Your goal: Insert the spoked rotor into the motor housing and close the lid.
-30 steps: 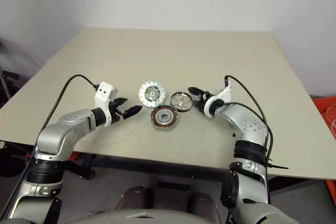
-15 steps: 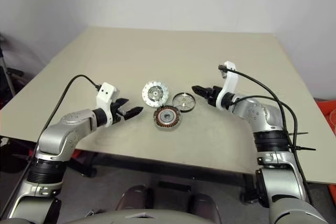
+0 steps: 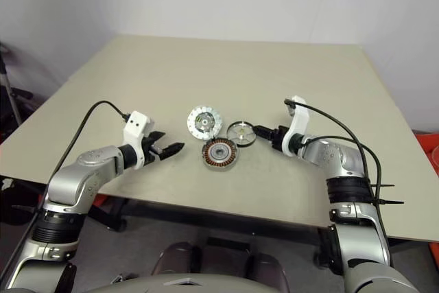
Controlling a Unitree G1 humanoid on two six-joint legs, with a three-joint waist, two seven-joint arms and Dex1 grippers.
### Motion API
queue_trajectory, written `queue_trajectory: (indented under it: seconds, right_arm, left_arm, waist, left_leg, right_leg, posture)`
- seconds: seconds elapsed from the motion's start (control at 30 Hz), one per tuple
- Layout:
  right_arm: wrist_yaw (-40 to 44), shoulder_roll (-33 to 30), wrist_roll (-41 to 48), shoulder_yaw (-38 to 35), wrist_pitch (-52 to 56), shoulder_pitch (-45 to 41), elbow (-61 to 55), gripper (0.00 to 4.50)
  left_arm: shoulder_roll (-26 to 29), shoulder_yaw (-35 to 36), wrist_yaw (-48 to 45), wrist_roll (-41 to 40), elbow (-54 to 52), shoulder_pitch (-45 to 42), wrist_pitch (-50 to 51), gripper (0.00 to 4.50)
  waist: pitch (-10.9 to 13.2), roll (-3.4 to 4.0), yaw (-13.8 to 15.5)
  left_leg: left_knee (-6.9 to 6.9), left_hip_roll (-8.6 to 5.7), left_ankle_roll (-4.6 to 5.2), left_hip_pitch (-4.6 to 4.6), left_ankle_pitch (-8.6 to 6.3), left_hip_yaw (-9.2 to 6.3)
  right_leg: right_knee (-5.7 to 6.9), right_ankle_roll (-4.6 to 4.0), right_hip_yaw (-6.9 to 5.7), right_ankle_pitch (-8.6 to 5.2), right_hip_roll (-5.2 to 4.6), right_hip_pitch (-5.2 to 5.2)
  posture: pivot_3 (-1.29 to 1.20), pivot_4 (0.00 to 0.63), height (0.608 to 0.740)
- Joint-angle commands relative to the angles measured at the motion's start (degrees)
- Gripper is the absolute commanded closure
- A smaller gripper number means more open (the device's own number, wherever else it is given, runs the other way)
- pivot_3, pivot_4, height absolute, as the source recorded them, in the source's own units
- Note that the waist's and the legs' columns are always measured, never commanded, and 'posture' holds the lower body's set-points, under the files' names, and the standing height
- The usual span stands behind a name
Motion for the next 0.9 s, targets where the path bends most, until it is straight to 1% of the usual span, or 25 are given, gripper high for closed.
queue_trajectory:
  seconds: [0.03,0.1,0.17,0.23,0.43,0.73,0.9]
  right_arm:
    - [-1.07,0.4,-0.54,-2.49,1.18,0.67,-1.19,1.15]
    - [-1.87,1.37,0.31,-3.76,2.73,0.85,-1.52,1.15]
    - [-2.34,2.31,0.72,-4.39,4.21,1.16,-2.45,1.15]
    - [-2.86,3.11,0.41,-4.84,5.06,1.31,-3.11,1.15]
    - [-4.18,6.03,0.82,-6.59,7.4,0.47,-4.11,1.15]
    - [-3.04,8.55,0.74,-5.58,10.36,-0.55,-5.53,1.15]
    - [-3.34,9.78,0.16,-5.87,10.23,-1.48,-5.05,1.15]
  left_arm:
    - [0.98,0.23,-0.53,0.18,-2.21,-0.48,-1.36,0.0]
    - [1.2,-0.12,-0.64,0.37,-2.17,-0.5,-1.5,0.0]
    - [1.31,-0.27,-0.67,0.4,-2.04,-0.63,-1.6,0.0]
    - [1.41,-0.33,-0.64,0.45,-1.9,-0.72,-1.76,0.0]
    - [1.79,-0.07,-0.61,0.43,-2.19,-0.47,-1.78,0.0]
    - [1.59,-0.13,-0.19,0.49,-2.57,-0.01,-1.7,0.0]
    - [1.57,-0.15,0.01,0.52,-2.65,0.06,-1.75,0.0]
  waist:
    - [0.0,0.0,0.01]
    - [0.0,0.0,0.02]
    - [0.0,0.0,0.0]
    - [0.0,0.0,-0.03]
    - [-0.01,0.0,-0.22]
    - [-0.01,0.01,-0.39]
    - [-0.01,0.01,-0.39]
  left_leg:
    - [0.03,0.01,0.0,0.04,0.0,0.0]
    - [0.06,0.01,0.01,0.19,-0.01,0.0]
    - [0.06,0.02,0.06,0.52,-0.05,0.0]
    - [0.06,0.03,0.06,0.69,-0.05,0.0]
    - [0.06,0.04,0.04,0.75,-0.05,0.01]
    - [0.04,0.05,0.04,0.76,-0.05,0.01]
    - [0.04,0.05,0.04,0.76,-0.05,0.01]
  right_leg:
    - [0.0,0.01,0.0,0.0,0.0,0.05]
    - [0.0,0.03,0.0,-0.01,0.0,0.26]
    - [-0.03,0.34,0.0,-0.19,0.0,0.6]
    - [-0.04,0.36,0.0,-0.21,0.0,0.75]
    - [-0.02,0.36,0.0,-0.21,0.0,0.77]
    - [-0.03,0.36,0.0,-0.2,0.0,0.76]
    - [-0.03,0.36,0.0,-0.21,0.0,0.76]
  posture:
    - [0.0,0.0,0.74]
    - [0.0,0.0,0.74]
    - [0.0,0.0,0.74]
    - [0.0,0.0,0.74]
    - [0.0,0.0,0.74]
    - [0.0,0.0,0.74]
    - [0.0,0.0,0.74]
